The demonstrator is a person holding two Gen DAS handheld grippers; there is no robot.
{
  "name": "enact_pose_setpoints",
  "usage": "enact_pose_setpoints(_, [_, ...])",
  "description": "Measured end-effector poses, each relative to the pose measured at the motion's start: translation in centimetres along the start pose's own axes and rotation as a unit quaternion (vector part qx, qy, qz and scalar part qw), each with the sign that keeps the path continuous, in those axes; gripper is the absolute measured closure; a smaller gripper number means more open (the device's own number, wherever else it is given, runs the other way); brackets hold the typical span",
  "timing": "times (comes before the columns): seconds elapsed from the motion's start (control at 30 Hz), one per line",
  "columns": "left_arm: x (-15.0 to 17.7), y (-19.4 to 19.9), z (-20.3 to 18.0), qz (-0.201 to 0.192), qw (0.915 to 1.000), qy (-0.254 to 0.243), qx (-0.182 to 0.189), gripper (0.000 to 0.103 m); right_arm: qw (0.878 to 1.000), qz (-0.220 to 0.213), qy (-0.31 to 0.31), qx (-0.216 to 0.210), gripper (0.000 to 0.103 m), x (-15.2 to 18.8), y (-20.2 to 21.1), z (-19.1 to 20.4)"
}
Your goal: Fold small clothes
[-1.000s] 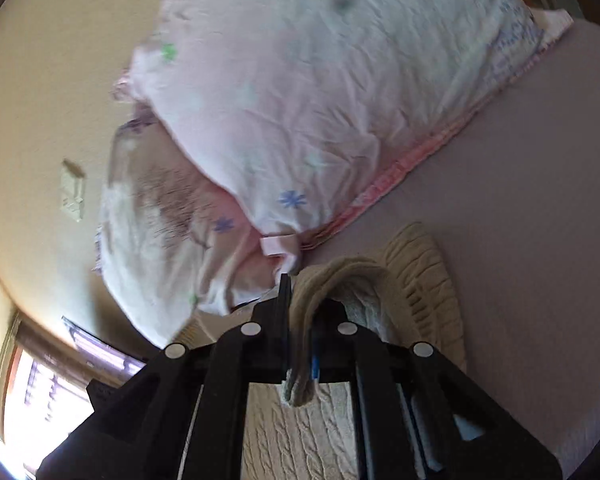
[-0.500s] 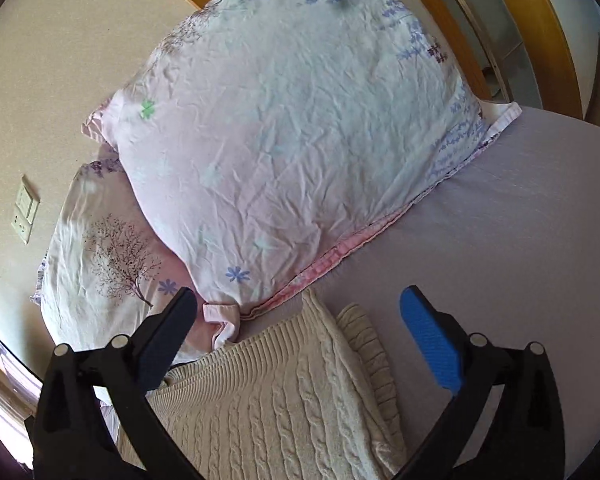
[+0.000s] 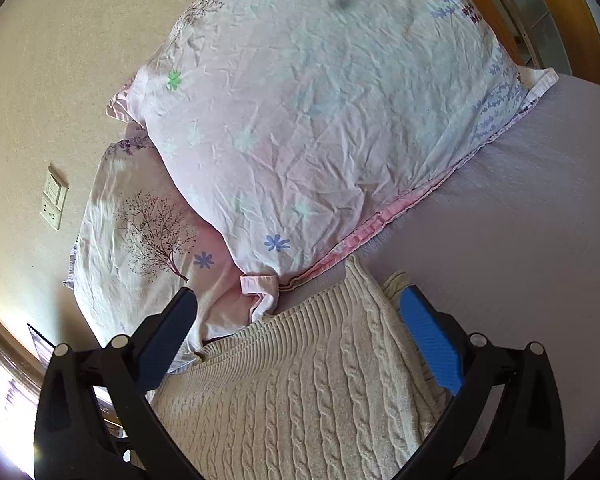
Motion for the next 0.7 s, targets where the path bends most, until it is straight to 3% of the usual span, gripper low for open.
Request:
enact_pose_setpoints(0.13, [1.6, -0.1, -9.3, 0.005, 0.995, -0.061, 0.078, 0.084, 1.0, -0.02, -0.001, -0.01, 0.002, -1.2, 1.6, 0.4])
enact_pose_setpoints(0.23, [5.4, -3.1, -17.2, 0.039, 0.9824, -0.131, 0.128, 0.085, 0.999, -0.036, 0.016, 0.001, 0.002, -2.1, 2.9, 0.5])
enact_pose_setpoints(0.33, [11.7, -9.1, -22.7, 0.116, 0.9645, -0.185, 0.148, 0.085, 0.999, -0.035, 0.02, 0.017, 0.002, -2.9, 3.6, -0.5])
enact_pose_setpoints(0.4, [16.1, -13.8, -24.7, 0.183, 0.9492, -0.219, 0.132, 0.085, 1.0, -0.015, 0.008, 0.016, 0.002, -3.0, 3.4, -1.6])
enact_pose_setpoints(0.47, [18.8, -15.7, -26.0, 0.237, 0.934, -0.213, 0.16, 0.085, 1.0, 0.006, -0.001, 0.016, 0.002, -2.9, 3.3, -2.7])
enact_pose_setpoints(0.53, [18.4, -14.5, -26.5, 0.228, 0.934, -0.198, 0.19, 0.08, 1.0, 0.028, 0.003, 0.007, 0.002, -2.7, 3.3, -2.8])
enact_pose_setpoints(0.57, [17.6, -13.3, -26.6, 0.208, 0.9355, -0.207, 0.197, 0.056, 0.999, 0.037, 0.008, -0.001, 0.002, -2.6, 3.4, -2.6])
enact_pose_setpoints(0.63, [14.5, -11.0, -25.5, 0.132, 0.9518, -0.219, 0.17, 0.022, 0.997, 0.062, 0.022, -0.033, 0.01, -1.9, 3.6, -1.4])
enact_pose_setpoints(0.7, [11.8, -9.0, -23.3, 0.068, 0.962, -0.235, 0.121, 0.021, 0.992, 0.105, 0.038, -0.062, 0.023, -0.3, 3.1, -0.1])
Point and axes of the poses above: each gripper's, at about its wrist camera, not at the fingertips, and y roughly against the way its jaws point, z to its left, x to its underside, the point moved 10 cm from there along -y, roughly the way its jaws point, and after that the axes turned 13 degrees about -x, right-handed, at the moved point
